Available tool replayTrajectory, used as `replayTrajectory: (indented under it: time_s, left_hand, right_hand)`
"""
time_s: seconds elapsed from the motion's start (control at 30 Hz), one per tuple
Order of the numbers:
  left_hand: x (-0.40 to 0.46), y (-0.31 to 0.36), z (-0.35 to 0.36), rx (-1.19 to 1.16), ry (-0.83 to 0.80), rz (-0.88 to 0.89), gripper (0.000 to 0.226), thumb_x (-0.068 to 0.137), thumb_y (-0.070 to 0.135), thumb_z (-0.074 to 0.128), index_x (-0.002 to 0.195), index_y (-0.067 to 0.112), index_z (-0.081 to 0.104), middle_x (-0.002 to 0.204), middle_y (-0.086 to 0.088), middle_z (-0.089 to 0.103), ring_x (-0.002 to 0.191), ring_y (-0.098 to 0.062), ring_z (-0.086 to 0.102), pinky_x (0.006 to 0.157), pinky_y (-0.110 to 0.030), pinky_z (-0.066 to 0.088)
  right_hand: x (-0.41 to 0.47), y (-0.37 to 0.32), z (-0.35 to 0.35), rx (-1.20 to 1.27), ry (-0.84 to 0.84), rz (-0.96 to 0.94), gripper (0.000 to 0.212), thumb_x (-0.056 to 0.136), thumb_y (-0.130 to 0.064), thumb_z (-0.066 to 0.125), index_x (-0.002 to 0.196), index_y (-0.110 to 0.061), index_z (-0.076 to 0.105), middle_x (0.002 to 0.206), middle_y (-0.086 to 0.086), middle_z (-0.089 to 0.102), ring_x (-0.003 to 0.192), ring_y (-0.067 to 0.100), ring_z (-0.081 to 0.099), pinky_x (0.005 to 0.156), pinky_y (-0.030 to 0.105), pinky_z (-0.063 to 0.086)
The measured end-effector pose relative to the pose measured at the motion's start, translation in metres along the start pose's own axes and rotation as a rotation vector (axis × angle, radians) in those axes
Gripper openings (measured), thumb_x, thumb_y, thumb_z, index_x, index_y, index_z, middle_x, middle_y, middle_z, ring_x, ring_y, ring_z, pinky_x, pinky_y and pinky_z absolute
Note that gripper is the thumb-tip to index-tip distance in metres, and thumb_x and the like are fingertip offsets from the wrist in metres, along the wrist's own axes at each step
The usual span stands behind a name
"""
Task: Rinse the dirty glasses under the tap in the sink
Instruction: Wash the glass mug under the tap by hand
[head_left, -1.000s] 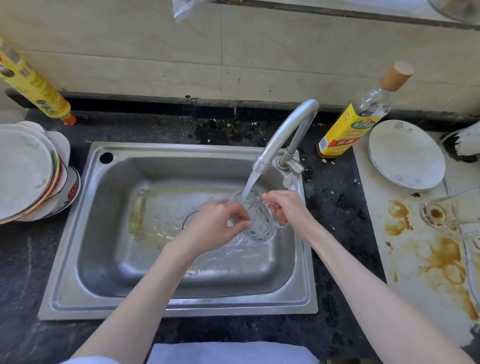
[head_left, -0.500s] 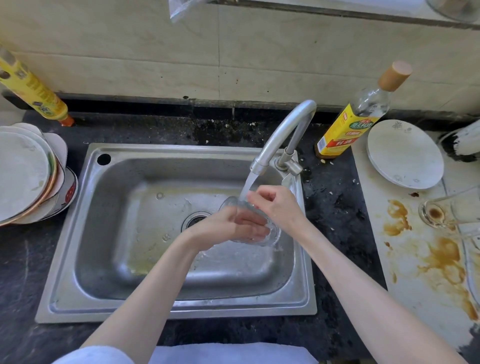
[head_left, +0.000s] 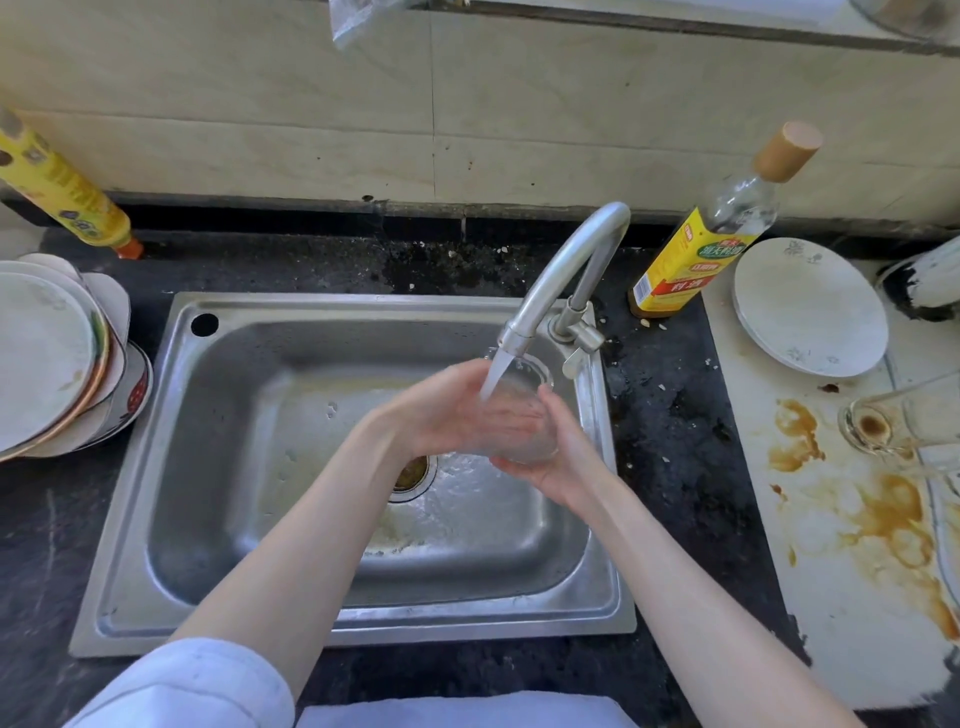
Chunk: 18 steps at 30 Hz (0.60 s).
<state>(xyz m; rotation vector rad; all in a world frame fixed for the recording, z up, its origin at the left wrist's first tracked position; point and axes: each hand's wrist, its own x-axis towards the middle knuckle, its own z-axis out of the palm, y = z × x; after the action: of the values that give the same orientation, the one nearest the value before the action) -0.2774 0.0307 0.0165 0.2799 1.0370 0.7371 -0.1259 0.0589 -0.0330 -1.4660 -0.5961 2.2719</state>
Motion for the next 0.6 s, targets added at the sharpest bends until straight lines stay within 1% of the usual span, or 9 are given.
replayTrajectory:
  time_s: [0.1, 0.17, 0.3, 0.37, 0.4, 0.47, 0.53, 0.57, 0.6]
  left_hand:
    - [0.006, 0.001, 0.0, -0.071, -0.014, -0.079, 0.052, 0.085, 0.038, 0.042, 0.097, -0.005, 0.069, 0.108, -0.026, 0.064, 0.101, -0.033, 0.063, 0.093, -0.041, 0.049]
    - [0.007, 0.0, 0.004, -0.124, -0.027, -0.129, 0.054, 0.086, 0.038, 0.04, 0.102, -0.007, 0.065, 0.11, -0.026, 0.062, 0.101, -0.034, 0.061, 0.095, -0.041, 0.046]
    - [0.011, -0.006, 0.005, -0.154, 0.021, -0.132, 0.047, 0.092, 0.028, 0.037, 0.11, -0.008, 0.06, 0.116, -0.024, 0.061, 0.108, -0.034, 0.059, 0.102, -0.041, 0.041]
    - [0.012, -0.006, 0.005, -0.177, 0.03, -0.11, 0.036, 0.089, 0.02, 0.045, 0.099, -0.007, 0.068, 0.106, -0.022, 0.067, 0.099, -0.031, 0.064, 0.096, -0.039, 0.048]
    - [0.012, -0.005, 0.006, -0.139, 0.051, -0.1, 0.029, 0.086, 0.017, 0.05, 0.094, -0.002, 0.071, 0.099, -0.018, 0.07, 0.091, -0.026, 0.068, 0.088, -0.035, 0.053]
    - [0.013, -0.003, 0.007, 0.035, 0.204, -0.05, 0.019, 0.088, 0.014, 0.054, 0.091, 0.003, 0.069, 0.087, -0.013, 0.072, 0.077, -0.02, 0.07, 0.076, -0.032, 0.058]
    - [0.017, -0.003, 0.007, 0.267, 0.363, 0.051, 0.019, 0.094, 0.015, 0.052, 0.094, 0.0, 0.063, 0.088, -0.015, 0.07, 0.078, -0.024, 0.068, 0.082, -0.036, 0.056]
    - [0.018, -0.003, 0.008, 0.382, 0.389, 0.082, 0.023, 0.095, 0.019, 0.05, 0.099, -0.001, 0.061, 0.095, -0.015, 0.069, 0.084, -0.025, 0.067, 0.086, -0.038, 0.055]
    - [0.016, -0.002, 0.011, 0.478, 0.364, 0.092, 0.025, 0.096, 0.023, 0.049, 0.102, 0.001, 0.061, 0.1, -0.013, 0.068, 0.088, -0.024, 0.065, 0.087, -0.036, 0.054]
  right_hand:
    - [0.004, 0.004, -0.002, -0.007, 0.012, 0.034, 0.042, 0.093, -0.046, 0.044, 0.105, -0.012, 0.065, 0.094, 0.01, 0.071, 0.08, 0.024, 0.068, 0.064, 0.036, 0.055]
    - [0.005, 0.003, -0.002, -0.033, 0.002, 0.024, 0.042, 0.093, -0.046, 0.044, 0.1, -0.011, 0.066, 0.089, 0.01, 0.071, 0.076, 0.024, 0.067, 0.061, 0.034, 0.054]
    - [0.007, -0.001, -0.003, -0.125, 0.028, -0.09, 0.043, 0.095, -0.041, 0.043, 0.114, -0.006, 0.062, 0.1, 0.016, 0.07, 0.082, 0.028, 0.069, 0.059, 0.036, 0.055]
    - [0.008, 0.001, -0.005, -0.173, 0.035, -0.174, 0.043, 0.097, -0.039, 0.042, 0.119, -0.005, 0.056, 0.107, 0.018, 0.068, 0.09, 0.03, 0.069, 0.06, 0.038, 0.056]
    - [0.009, 0.002, -0.006, -0.186, 0.033, -0.21, 0.042, 0.097, -0.038, 0.042, 0.12, -0.005, 0.052, 0.111, 0.02, 0.066, 0.092, 0.032, 0.068, 0.062, 0.041, 0.057]
    - [0.008, 0.005, -0.007, -0.178, 0.036, -0.236, 0.04, 0.097, -0.038, 0.044, 0.119, -0.006, 0.048, 0.113, 0.021, 0.065, 0.091, 0.034, 0.067, 0.067, 0.044, 0.058]
    - [0.01, 0.009, -0.006, -0.126, 0.023, -0.204, 0.042, 0.097, -0.041, 0.043, 0.121, -0.008, 0.051, 0.109, 0.018, 0.068, 0.09, 0.031, 0.068, 0.068, 0.043, 0.058]
    - [0.011, 0.011, -0.005, -0.09, 0.016, -0.177, 0.044, 0.097, -0.042, 0.041, 0.121, -0.008, 0.054, 0.106, 0.017, 0.069, 0.088, 0.029, 0.069, 0.066, 0.04, 0.057]
    - [0.012, 0.012, -0.005, -0.066, 0.012, -0.149, 0.046, 0.097, -0.044, 0.039, 0.118, -0.008, 0.059, 0.102, 0.016, 0.07, 0.087, 0.028, 0.07, 0.064, 0.037, 0.056]
